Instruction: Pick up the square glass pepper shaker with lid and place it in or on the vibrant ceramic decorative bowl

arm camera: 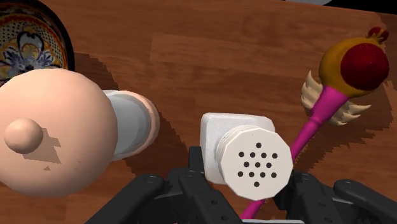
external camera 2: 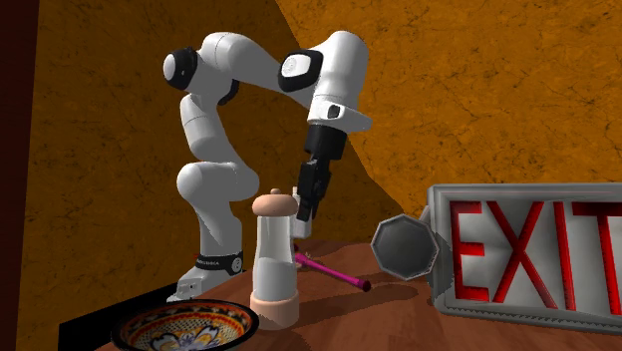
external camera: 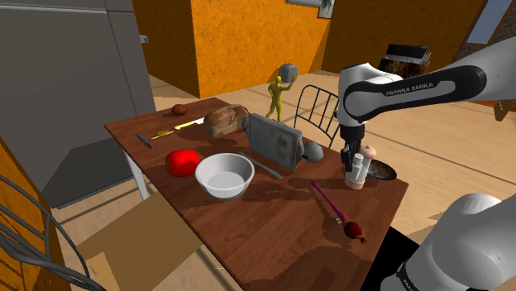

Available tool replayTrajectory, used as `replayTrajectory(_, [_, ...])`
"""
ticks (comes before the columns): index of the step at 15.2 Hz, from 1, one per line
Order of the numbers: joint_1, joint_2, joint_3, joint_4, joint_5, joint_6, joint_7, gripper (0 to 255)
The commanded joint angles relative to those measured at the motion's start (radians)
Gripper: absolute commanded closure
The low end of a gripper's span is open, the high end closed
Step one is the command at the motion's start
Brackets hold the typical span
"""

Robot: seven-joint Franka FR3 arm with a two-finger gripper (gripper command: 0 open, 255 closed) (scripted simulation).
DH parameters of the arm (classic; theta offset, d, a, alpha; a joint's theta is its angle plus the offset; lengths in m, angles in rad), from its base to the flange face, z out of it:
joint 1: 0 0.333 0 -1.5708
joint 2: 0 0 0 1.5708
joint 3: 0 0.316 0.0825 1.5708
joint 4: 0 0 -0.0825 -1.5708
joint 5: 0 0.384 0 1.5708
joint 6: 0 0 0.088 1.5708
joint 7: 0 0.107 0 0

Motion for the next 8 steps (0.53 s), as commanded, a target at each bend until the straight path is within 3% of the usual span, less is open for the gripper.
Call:
replayTrajectory(1, [0.0, -0.007, 0.002, 0.02, 0.002, -0.028, -0.003, 255])
replayTrajectory(4, [0.001, -0.016, 0.005, 0.041, 0.004, -0.057, -0.006, 255])
replayTrajectory(8, [-0.047, 0.012, -0.07, 0.07, -0.051, -0.042, -0.102, 255])
